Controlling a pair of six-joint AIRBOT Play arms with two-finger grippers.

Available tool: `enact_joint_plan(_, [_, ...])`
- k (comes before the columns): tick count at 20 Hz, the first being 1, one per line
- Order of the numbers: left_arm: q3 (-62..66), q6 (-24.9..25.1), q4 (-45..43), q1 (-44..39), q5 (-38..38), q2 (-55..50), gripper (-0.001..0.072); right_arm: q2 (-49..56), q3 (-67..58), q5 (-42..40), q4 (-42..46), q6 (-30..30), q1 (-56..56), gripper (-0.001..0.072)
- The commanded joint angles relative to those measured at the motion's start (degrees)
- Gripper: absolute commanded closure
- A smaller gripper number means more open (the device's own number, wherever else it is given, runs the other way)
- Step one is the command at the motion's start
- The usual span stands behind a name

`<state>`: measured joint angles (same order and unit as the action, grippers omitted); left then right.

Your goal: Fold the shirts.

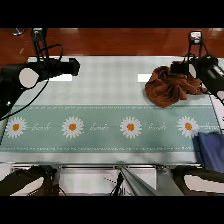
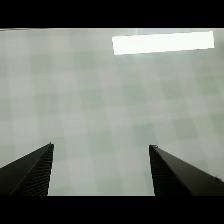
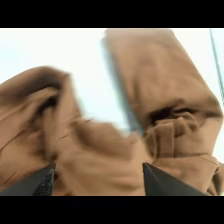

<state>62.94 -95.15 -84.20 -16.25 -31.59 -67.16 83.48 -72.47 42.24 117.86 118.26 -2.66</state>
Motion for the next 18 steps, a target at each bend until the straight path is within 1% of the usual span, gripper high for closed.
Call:
enact_joint_plan(1, [0.0,-0.2,0.2,0.2,1.5,-2.1,0.0003,5.6,-1.4,-2.5,-11.9,-3.6,8.1,0.0097])
enact_joint_plan(3, [0.0,-0.2,0.2,-0.3,0.7,-2.9,0.0004,8.2,-1.4,0.7,-20.0,-11.1,10.4,0.0097])
enact_joint_plan(4, [0.0,-0.2,0.2,-0.4,0.1,-3.2,0.0004,9.3,-1.4,2.4,-21.6,-13.4,10.9,0.0097])
enact_joint_plan(7, [0.0,-0.2,1.2,-1.0,-3.9,-3.3,0.0004,12.2,-1.4,5.9,-22.2,-14.3,11.5,0.0102])
enact_joint_plan(8, [0.0,-0.2,1.9,-1.0,-6.8,-3.2,0.0003,12.5,-1.5,6.3,-22.4,-14.8,11.5,0.0177])
enact_joint_plan(9, [0.1,-0.1,1.9,-1.0,-10.8,-3.0,0.0004,12.5,-1.6,6.4,-23.6,-16.0,11.5,0.0368])
enact_joint_plan(10, [0.2,-0.1,1.6,-0.5,-15.5,-2.4,0.0004,12.5,-2.4,7.6,-26.0,-18.8,11.5,0.0653])
enact_joint_plan(11, [0.2,0.1,1.0,0.2,-19.9,-1.7,0.0004,12.5,-4.2,9.4,-29.4,-22.3,11.5,0.0674])
enact_joint_plan(12, [0.2,1.6,-0.9,1.4,-24.7,-0.6,0.0004,12.4,-6.9,11.8,-32.1,-25.1,11.5,0.0674])
enact_joint_plan(14, [0.0,2.1,-4.6,4.5,-32.0,2.4,0.0003,10.5,-13.8,14.6,-38.0,-28.6,11.1,0.0674])
enact_joint_plan(15, [-0.5,2.0,-3.1,6.1,-34.6,4.7,0.0004,8.2,-17.2,14.7,-40.9,-30.0,10.6,0.0674])
enact_joint_plan(16, [-2.2,2.1,0.1,6.7,-35.1,7.6,0.0003,5.4,-19.9,14.1,-42.8,-30.6,9.9,0.0674])
enact_joint_plan(18, [-8.6,2.1,8.3,5.4,-31.0,15.7,0.0004,-1.9,-24.1,10.8,-43.4,-32.1,6.7,0.0674])
